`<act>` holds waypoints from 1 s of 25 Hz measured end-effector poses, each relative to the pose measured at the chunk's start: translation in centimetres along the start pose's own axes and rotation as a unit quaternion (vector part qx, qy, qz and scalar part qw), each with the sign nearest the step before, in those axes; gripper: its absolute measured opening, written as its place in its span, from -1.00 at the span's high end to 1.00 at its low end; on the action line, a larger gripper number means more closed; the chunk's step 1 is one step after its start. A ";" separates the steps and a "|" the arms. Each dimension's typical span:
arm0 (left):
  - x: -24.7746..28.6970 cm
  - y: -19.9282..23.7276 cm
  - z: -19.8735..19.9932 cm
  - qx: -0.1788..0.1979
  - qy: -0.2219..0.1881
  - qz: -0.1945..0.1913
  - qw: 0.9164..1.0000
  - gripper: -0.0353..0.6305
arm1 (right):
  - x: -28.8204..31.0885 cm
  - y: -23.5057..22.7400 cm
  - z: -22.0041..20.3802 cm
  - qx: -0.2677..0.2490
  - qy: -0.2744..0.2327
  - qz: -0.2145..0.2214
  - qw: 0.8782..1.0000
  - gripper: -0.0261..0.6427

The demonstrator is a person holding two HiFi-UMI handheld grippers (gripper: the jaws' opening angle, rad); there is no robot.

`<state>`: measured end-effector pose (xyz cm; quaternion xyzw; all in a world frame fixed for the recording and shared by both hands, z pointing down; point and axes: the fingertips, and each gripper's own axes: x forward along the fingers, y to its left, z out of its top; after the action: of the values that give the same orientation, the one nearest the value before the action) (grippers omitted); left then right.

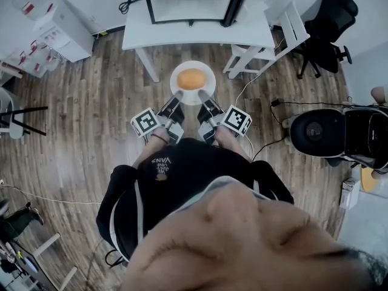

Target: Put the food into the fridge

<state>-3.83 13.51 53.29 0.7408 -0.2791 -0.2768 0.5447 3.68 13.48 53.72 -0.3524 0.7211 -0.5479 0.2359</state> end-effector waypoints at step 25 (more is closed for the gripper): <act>6.7 3.5 10.5 -0.009 0.048 0.002 0.999 0.80 | 10.7 -1.2 5.4 0.000 -0.043 -0.041 0.998 0.84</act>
<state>-7.10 0.93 53.27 0.7475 -0.2521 -0.2422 0.5648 1.05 1.75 53.78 -0.4052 0.6952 -0.5412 0.2440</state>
